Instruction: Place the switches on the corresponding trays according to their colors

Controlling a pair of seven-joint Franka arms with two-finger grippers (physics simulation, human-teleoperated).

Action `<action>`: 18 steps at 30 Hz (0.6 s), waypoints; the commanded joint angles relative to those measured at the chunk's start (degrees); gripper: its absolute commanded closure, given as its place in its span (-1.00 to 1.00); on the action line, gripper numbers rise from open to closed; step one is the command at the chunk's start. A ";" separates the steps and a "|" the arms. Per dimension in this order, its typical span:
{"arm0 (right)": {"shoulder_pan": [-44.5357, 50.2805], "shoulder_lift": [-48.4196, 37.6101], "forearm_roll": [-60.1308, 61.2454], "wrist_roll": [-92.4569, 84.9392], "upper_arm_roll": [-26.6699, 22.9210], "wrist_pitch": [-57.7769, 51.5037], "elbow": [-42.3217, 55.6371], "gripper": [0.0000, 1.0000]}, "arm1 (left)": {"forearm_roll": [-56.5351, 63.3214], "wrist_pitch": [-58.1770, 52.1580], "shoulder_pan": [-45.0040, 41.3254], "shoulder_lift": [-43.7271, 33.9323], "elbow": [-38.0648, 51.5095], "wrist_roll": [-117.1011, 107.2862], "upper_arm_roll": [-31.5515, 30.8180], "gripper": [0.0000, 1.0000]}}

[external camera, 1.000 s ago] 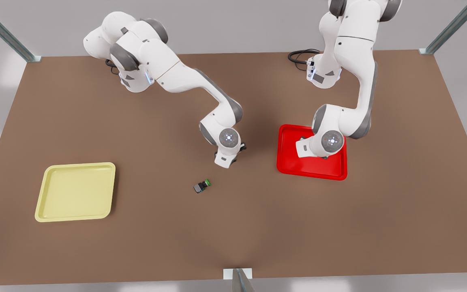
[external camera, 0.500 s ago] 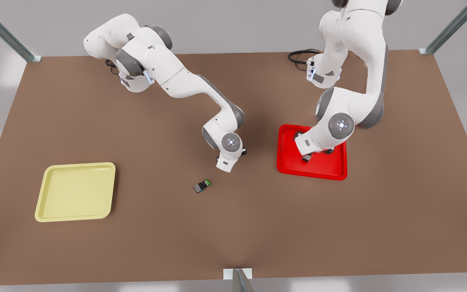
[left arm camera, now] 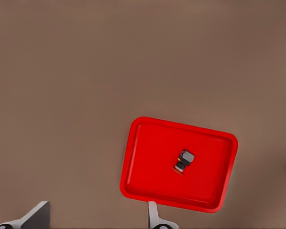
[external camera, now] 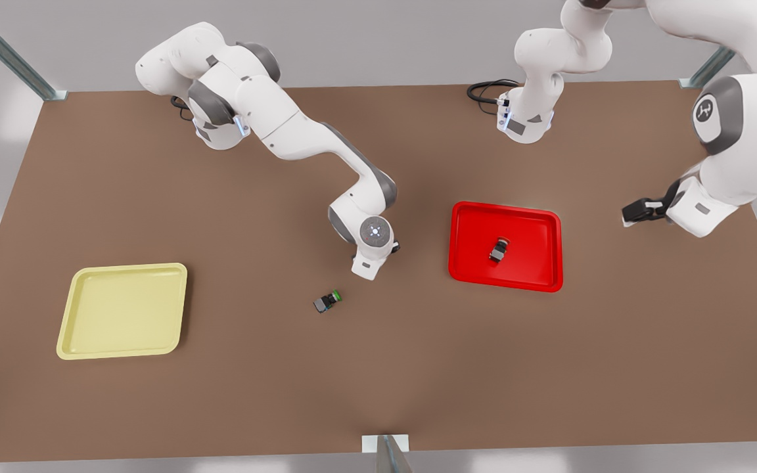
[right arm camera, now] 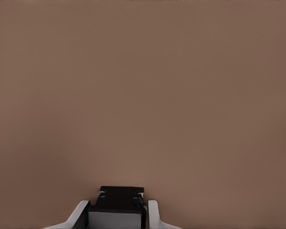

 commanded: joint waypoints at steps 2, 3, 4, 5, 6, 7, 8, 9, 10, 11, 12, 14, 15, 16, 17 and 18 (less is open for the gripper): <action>0.00 0.00 0.00 0.00 0.00 0.00 0.00 -0.07 | 0.81 -0.09 -0.08 0.15 0.09 -0.21 -0.17 -1.00; 0.00 0.00 0.00 0.00 0.00 0.00 0.00 -0.07 | 1.16 0.18 -0.17 0.42 0.79 -0.56 -0.34 -1.00; 0.00 0.00 0.00 0.00 0.00 0.00 0.00 -0.07 | 0.98 0.18 -0.17 0.24 1.14 -0.65 -0.34 -1.00; 0.00 0.00 0.00 0.00 0.00 0.00 0.00 -0.07 | 0.98 0.18 -0.35 0.33 1.93 -0.82 -0.70 -1.00; 0.00 0.00 0.00 0.00 0.00 0.00 0.00 -0.07 | 1.07 0.18 -0.17 0.33 2.37 -0.74 -0.79 -1.00; -0.09 -0.09 0.00 0.00 0.00 -0.18 0.09 -0.07 | 0.98 0.27 -0.17 0.51 2.37 -0.65 -0.61 -1.00; -0.09 -0.09 0.00 0.09 0.00 -0.26 0.09 -0.07 | 1.07 0.18 -0.44 0.16 2.37 -0.65 -1.05 -1.00; -0.09 -0.18 0.09 0.09 0.00 -0.44 0.09 -0.07 | 1.16 -1.84 -0.44 -0.90 4.57 -0.47 -0.96 -1.00; -0.09 -0.18 0.09 0.09 0.00 -0.53 0.09 -0.07 | 1.25 -2.89 -0.43 -1.08 7.38 -0.47 -0.96 -1.00; -0.09 -0.27 0.09 0.09 0.00 -0.62 0.26 -0.07 | 2.30 -4.13 -1.23 -0.90 7.64 -0.56 -1.05 -1.00; -0.18 -0.53 0.18 0.09 0.09 -0.79 0.44 -0.07 | 3.00 -4.13 -0.96 -1.60 7.73 -0.56 -0.96 -1.00; -0.26 -0.97 0.53 0.09 0.09 -1.05 0.88 -0.07 | 3.79 -7.11 -1.05 -3.19 7.64 -0.47 -1.05 -1.00; -0.35 -0.97 0.53 0.09 0.09 -1.05 0.88 -0.07 | 4.67 -7.11 -1.05 -3.36 7.56 -0.74 -0.87 -1.00; -0.35 -1.15 0.53 0.09 0.09 -1.14 0.88 -0.07 | 4.67 -7.03 -0.70 -3.36 7.64 -0.65 -0.87 -1.00; -0.44 -1.41 0.53 0.09 0.09 -1.14 0.88 -0.07 | 4.32 -7.11 -0.35 -3.63 7.12 -0.47 -0.52 -1.00; -0.62 -1.94 0.53 0.09 0.09 -1.14 0.79 -0.07 | 4.06 -8.52 -0.26 -3.80 5.19 -0.74 -0.70 -1.00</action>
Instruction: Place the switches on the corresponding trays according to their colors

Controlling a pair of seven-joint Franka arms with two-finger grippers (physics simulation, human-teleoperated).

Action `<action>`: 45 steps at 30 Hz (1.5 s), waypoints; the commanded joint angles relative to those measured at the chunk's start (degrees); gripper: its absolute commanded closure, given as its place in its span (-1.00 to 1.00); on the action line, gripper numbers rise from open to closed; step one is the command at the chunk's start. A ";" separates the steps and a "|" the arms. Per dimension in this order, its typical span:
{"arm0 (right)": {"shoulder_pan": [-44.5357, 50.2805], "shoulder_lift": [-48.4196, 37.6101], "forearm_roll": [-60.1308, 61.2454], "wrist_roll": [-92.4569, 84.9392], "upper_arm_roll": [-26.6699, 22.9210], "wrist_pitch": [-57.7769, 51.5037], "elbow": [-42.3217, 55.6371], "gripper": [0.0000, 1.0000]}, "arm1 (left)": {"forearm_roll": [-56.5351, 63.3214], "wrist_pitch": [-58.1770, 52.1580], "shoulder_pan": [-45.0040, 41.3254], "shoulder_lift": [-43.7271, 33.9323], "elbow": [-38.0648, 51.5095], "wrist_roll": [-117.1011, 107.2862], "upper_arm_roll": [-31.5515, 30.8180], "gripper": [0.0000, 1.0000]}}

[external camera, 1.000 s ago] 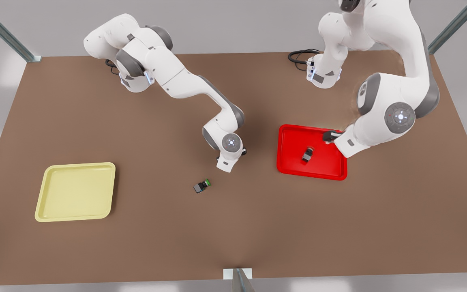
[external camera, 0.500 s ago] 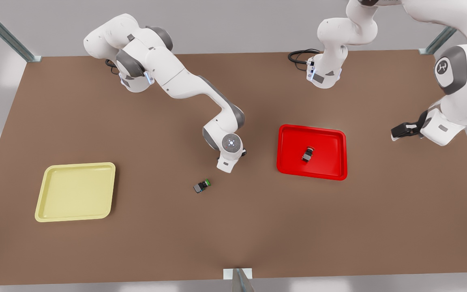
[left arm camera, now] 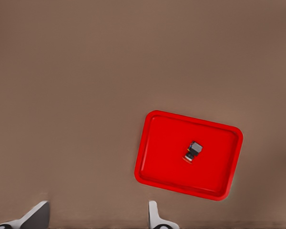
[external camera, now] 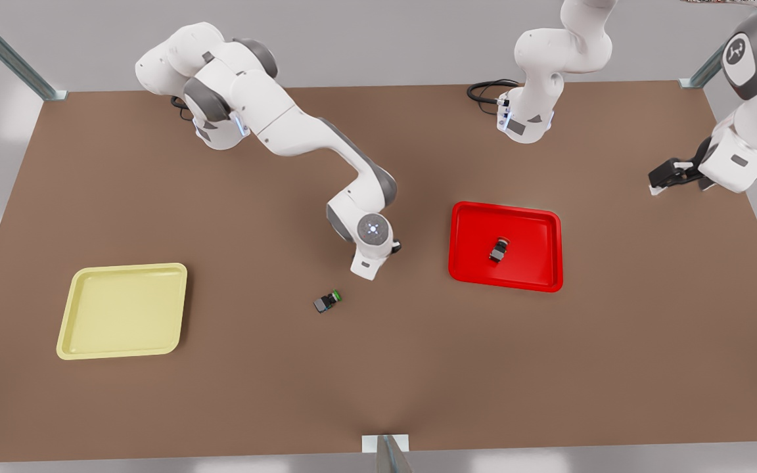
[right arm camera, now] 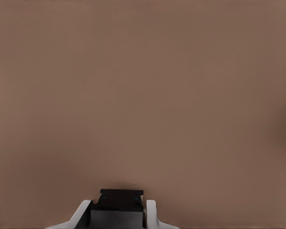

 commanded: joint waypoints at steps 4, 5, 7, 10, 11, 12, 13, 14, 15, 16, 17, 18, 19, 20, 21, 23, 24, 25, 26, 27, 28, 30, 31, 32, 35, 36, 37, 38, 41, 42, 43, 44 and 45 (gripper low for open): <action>-1.40 -2.46 -0.21 0.11 -0.09 -0.10 -0.79 -0.07 | 0.35 4.72 -0.48 -0.35 -6.59 -0.09 -0.06 -1.00; -2.28 -3.43 -0.21 0.20 -0.09 -1.41 -1.40 -0.07 | 0.44 4.45 -0.58 -0.17 -6.41 -0.18 -1.47 -1.00; -5.27 -5.72 -0.30 0.02 0.00 -1.68 -3.78 -0.07 | 0.26 8.32 -0.31 2.02 -5.88 -0.61 -1.65 -1.00; -10.10 -8.97 -0.39 -0.07 0.09 -1.77 -6.85 -0.07 | 0.61 9.02 -1.46 4.83 -5.45 -1.58 -1.91 -1.00; -12.30 -10.73 -0.39 -0.07 0.53 -1.77 -8.00 -0.07 | 0.88 7.27 -0.84 4.66 -4.39 -0.88 -1.82 -1.00; -14.41 -11.87 -0.39 0.02 0.62 -1.77 -9.05 -0.07 | 0.35 6.04 -0.57 5.01 -4.04 -1.06 -1.82 -1.00; -16.69 -13.36 -0.39 0.11 0.62 -1.77 -10.63 -0.07 | 0.79 7.08 -1.46 5.19 -4.04 -1.49 -2.08 -1.00; -19.24 -14.68 -0.39 0.02 0.62 -1.77 -12.30 -0.07 | 0.61 9.11 -0.67 5.63 -4.39 -1.41 -2.09 -1.00; -22.67 -16.00 -0.39 -0.15 0.70 -1.95 -14.06 -0.07 | 0.35 9.55 -1.01 5.63 -4.30 -1.49 -2.09 -1.00; -25.66 -17.05 -0.39 -0.51 0.88 -3.53 -14.85 -0.07 | 0.26 9.99 -1.10 5.71 -4.39 -1.58 -2.09 -1.00; -28.38 -18.46 -0.39 -2.44 0.88 -3.79 -16.96 -0.07 | 0.26 10.08 -1.19 5.80 -4.48 -1.58 -2.09 -1.00; -31.81 -19.78 -0.48 -5.42 0.88 -3.97 -18.81 -0.07 | 0.35 10.61 -1.28 6.07 -4.48 -1.58 -2.09 -1.00; -35.15 -21.18 -0.57 -9.47 0.79 -4.05 -20.56 -0.07 | 0.35 10.61 -1.37 6.24 -4.39 -1.58 -2.09 -1.00; -38.84 -21.98 -0.57 -14.56 0.79 -6.07 -21.27 -0.07 | 0.35 10.61 -1.46 6.33 -4.30 -1.58 -2.09 -1.00; -43.06 -22.24 -1.09 -19.83 0.79 -7.22 -21.27 -0.07 | 0.26 10.61 -1.37 6.24 -4.30 -1.58 -2.09 -1.00; -49.38 -21.54 -4.78 -27.48 0.88 -7.57 -21.18 -0.07 | 0.35 10.61 -1.28 6.24 -4.30 -1.58 -2.09 -1.00; -52.82 -21.01 -7.33 -31.62 0.88 -7.57 -20.74 -0.07 | 0.35 10.78 -1.37 6.33 -4.21 -1.58 -2.09 -1.00; -55.19 -20.22 -9.09 -35.13 0.88 -7.40 -20.39 -0.07 | 0.26 10.78 -1.28 6.33 -4.21 -1.58 -2.09 -1.00; -56.95 -19.61 -10.93 -37.33 0.88 -7.22 -20.39 -0.07 | 0.26 10.78 -1.28 6.33 -4.21 -1.58 -2.09 -1.00; -58.09 -19.17 -12.25 -38.12 0.88 -6.96 -20.30 -0.07 | 0.26 10.78 -1.37 6.33 -4.21 -1.58 -2.09 -1.00; -59.15 -18.20 -12.52 -40.58 0.88 -6.69 -19.42 -0.07 | 0.26 10.78 -1.37 6.33 -4.21 -1.58 -2.09 -1.00; -59.76 -16.71 -12.52 -40.94 0.88 -6.60 -17.93 -0.55 | 0.26 10.78 -1.46 6.42 -4.21 -1.58 -2.09 -1.00; -59.77 -16.00 -12.52 -40.67 0.88 -6.52 -16.88 -1.00 | 0.26 10.78 -1.54 6.42 -4.30 -1.58 -2.09 -1.00; -59.59 -15.91 -12.52 -40.67 0.88 -6.60 -16.88 -1.00 | 0.26 10.87 -1.54 6.77 -4.04 -1.58 -2.09 -1.00; -59.50 -16.00 -12.43 -40.67 0.88 -6.78 -16.88 -1.00 | 0.35 11.22 -2.16 6.94 -4.13 -1.58 -2.09 -1.00; -59.41 -15.91 -12.43 -40.67 0.88 -6.78 -16.96 -1.00 | 0.35 11.22 -2.25 6.86 -4.30 -1.58 -2.17 -1.00; -59.41 -16.00 -12.43 -40.67 0.88 -6.87 -16.88 -1.00 | 0.44 11.31 -2.77 6.95 -4.13 -1.58 -2.09 -1.00; -59.33 -16.00 -12.43 -40.67 0.88 -6.96 -16.88 -1.00 | 0.70 11.31 -2.77 6.86 -4.13 -1.58 -2.09 -1.00; -49.49 -18.37 -12.69 -21.18 8.09 -26.63 -1.86 -1.00 | 0.96 13.24 -4.97 7.47 -4.04 -1.67 -2.09 -1.00; -45.18 -19.60 -12.69 -16.51 7.56 -28.31 0.88 -1.00 | 1.14 12.80 -6.03 7.74 -4.21 -2.81 -2.00 -1.00; -42.45 -22.68 -12.69 -15.19 7.47 -28.31 0.88 -1.00 | 0.88 13.51 -5.50 7.74 -4.04 -3.25 -2.09 -1.00; -40.87 -26.54 -12.61 -14.04 7.04 -28.58 0.18 -1.00 | 0.88 13.59 -5.50 7.74 -4.04 -3.25 -2.09 -1.00; -39.99 -33.22 -12.61 -14.13 6.24 -28.84 -3.59 -1.00 | 0.79 13.59 -5.67 7.82 -4.04 -3.25 -2.09 -1.00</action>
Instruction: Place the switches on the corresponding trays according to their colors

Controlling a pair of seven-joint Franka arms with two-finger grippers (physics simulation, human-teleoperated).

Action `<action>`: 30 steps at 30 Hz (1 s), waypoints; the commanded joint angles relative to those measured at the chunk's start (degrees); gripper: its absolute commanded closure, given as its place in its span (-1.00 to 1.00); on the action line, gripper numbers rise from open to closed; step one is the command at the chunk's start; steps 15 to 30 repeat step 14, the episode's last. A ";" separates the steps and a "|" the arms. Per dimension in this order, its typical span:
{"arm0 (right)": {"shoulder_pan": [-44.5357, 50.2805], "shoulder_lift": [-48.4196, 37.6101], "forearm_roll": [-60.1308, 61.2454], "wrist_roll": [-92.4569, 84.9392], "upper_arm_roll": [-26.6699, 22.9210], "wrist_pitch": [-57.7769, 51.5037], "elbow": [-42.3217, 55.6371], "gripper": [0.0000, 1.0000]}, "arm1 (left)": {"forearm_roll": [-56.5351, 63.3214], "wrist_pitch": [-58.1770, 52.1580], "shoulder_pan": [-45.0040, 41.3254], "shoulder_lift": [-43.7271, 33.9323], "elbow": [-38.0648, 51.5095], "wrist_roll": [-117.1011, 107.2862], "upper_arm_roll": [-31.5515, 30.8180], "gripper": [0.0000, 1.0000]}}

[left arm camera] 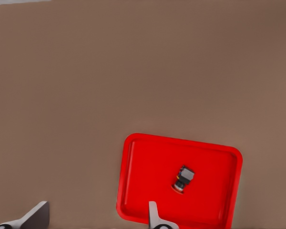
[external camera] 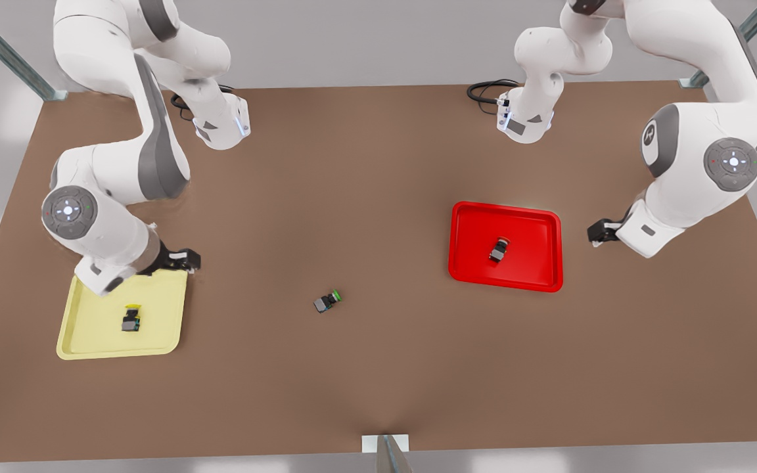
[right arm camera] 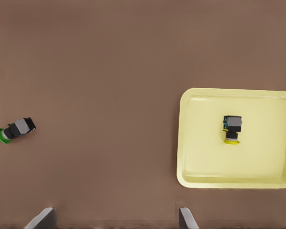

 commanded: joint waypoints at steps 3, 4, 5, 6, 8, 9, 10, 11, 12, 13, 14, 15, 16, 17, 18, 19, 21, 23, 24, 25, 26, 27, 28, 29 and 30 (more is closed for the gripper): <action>-0.78 -4.24 0.09 -0.32 -0.01 -2.16 -1.15 -1.00 | -0.20 0.02 0.12 0.04 0.00 -0.01 0.01 -1.00; -0.86 -4.59 0.01 -0.32 -0.01 -2.86 -1.15 -1.00 | -0.20 0.02 0.03 0.04 0.00 -0.01 0.01 -1.00; -1.04 -5.03 0.01 -0.23 -0.01 -3.04 -1.15 -1.00 | -0.28 0.10 -0.05 0.04 0.00 -0.01 0.01 -1.00; -1.57 -5.12 0.01 -0.41 -0.01 -3.74 -1.15 -1.00 | -0.28 0.02 0.03 0.04 0.09 -0.01 0.01 -1.00; -1.57 -5.03 0.01 0.03 0.07 -3.74 -1.24 -1.00 | -0.20 0.10 0.56 0.04 0.00 -0.01 0.09 -1.00; -1.57 -5.03 0.01 0.12 0.07 -3.74 -1.59 -1.00 | -0.02 0.10 0.82 0.04 0.00 -0.01 0.18 -1.00; -1.57 -5.03 0.01 0.21 0.07 -3.74 -1.59 -1.00 | -0.28 0.10 0.91 -0.05 0.09 -0.01 0.27 -1.00; -1.57 -5.03 0.01 0.21 0.07 -3.74 -1.59 -1.00 | -0.28 0.10 0.82 -0.22 0.09 -0.01 0.27 -1.00; -1.57 -4.94 0.01 0.21 0.07 -3.74 -1.59 -1.00 | -0.55 0.81 1.79 -0.84 0.26 0.08 0.62 -1.00; -1.57 -4.94 0.01 0.21 0.07 -3.74 -1.59 -1.00 | -0.55 0.81 1.79 -0.66 0.70 0.08 0.36 -1.00; -1.57 -4.85 0.01 0.29 0.07 -3.74 -1.59 -1.00 | -0.46 0.81 1.79 -0.75 0.70 0.08 0.18 -1.00; -1.57 -4.85 0.01 0.29 0.07 -3.74 -1.59 -1.00 | -0.46 0.81 1.79 -0.75 0.70 0.08 0.18 -1.00; -1.57 -4.85 0.01 0.29 0.07 -3.74 -1.59 -1.00 | -0.46 0.81 1.79 -0.75 0.70 0.08 0.18 -1.00; -1.57 -4.85 0.01 0.29 0.07 -3.74 -1.59 -1.00 | -0.46 0.81 1.79 -0.75 0.70 0.08 0.18 -1.00; -1.57 -4.85 0.01 0.29 0.07 -3.74 -1.59 -1.00 | -0.46 0.81 1.79 -0.75 0.70 0.08 0.18 -1.00; -1.57 -4.85 0.01 0.29 0.07 -3.74 -1.59 -1.00 | -0.46 0.81 1.79 -0.75 0.70 0.08 0.18 -1.00; -1.57 -4.85 0.01 0.29 0.07 -3.74 -1.59 -1.00 | -0.46 0.81 1.79 -0.75 0.70 0.08 0.18 -1.00; -1.57 -4.85 0.01 0.29 0.07 -3.74 -1.59 -1.00 | -0.46 0.81 1.79 -0.75 0.70 0.08 0.18 -1.00; -1.57 -4.85 0.01 0.29 0.07 -3.74 -1.59 -1.00 | -0.46 0.81 1.79 -0.75 0.70 0.08 0.18 -1.00; -1.57 -4.85 0.01 0.29 0.07 -3.74 -1.59 -1.00 | -0.46 0.81 1.79 -0.75 0.70 0.08 0.18 -1.00; -1.57 -4.85 0.01 0.29 0.07 -3.74 -1.59 -1.00 | -0.46 0.81 1.79 -0.75 0.70 0.08 0.18 -1.00; -1.57 -4.85 0.01 0.29 0.07 -3.74 -1.59 -1.00 | -0.46 0.81 1.79 -0.75 0.70 0.08 0.18 -1.00; -1.57 -4.85 0.01 0.29 0.07 -3.74 -1.59 -1.00 | -0.46 0.81 1.79 -0.75 0.70 0.08 0.18 -1.00; -1.57 -4.85 0.01 0.29 0.07 -3.74 -1.59 -1.00 | -0.46 0.81 1.79 -0.75 0.70 0.08 0.18 -1.00; -1.57 -4.85 0.01 0.29 0.07 -3.74 -1.59 -1.00 | -0.46 0.81 1.79 -0.75 0.70 0.08 0.18 -1.00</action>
